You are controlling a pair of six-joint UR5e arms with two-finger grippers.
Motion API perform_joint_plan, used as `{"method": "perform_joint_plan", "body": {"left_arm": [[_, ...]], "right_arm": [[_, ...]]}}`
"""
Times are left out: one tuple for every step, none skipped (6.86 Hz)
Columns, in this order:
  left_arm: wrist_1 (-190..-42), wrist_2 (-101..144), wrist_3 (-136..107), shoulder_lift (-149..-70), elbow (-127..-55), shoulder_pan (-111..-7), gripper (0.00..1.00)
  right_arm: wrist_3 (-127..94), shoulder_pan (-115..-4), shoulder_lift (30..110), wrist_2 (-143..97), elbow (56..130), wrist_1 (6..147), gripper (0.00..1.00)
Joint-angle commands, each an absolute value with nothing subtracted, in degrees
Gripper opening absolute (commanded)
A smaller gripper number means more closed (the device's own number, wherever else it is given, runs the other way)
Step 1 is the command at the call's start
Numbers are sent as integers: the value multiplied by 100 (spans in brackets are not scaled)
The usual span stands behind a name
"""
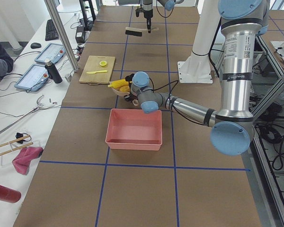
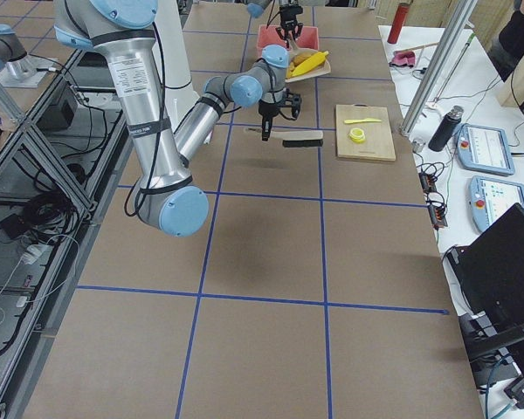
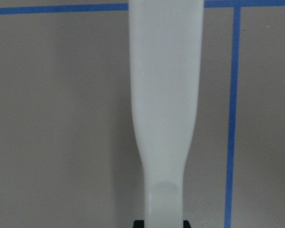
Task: Sweep and dump trash into bin
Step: 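Tilt the dustpan over the pink bin with the left gripper to dump the items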
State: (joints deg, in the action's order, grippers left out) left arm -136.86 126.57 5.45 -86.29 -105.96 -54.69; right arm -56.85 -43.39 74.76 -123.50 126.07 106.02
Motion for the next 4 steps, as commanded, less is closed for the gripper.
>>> {"method": "perform_joint_plan", "body": {"left_arm": [[-13895,12891,466,-7746,-10854,-6210,1],[-13904,13381,448,-7543,-10889,-6727,1],[-13922,13499,466,-7184,-11011,-6976,1],[-13931,13578,527,-6824,-11100,-7161,2]], "right_arm": [[-5372,-4770,8014,-12471,12937,10626,0],[-5187,-4964,8172,-12602,12929,10626,0],[-4942,-5131,8391,-12891,12894,10609,0],[-4609,-5368,8533,-13285,12780,10608,0]]}}
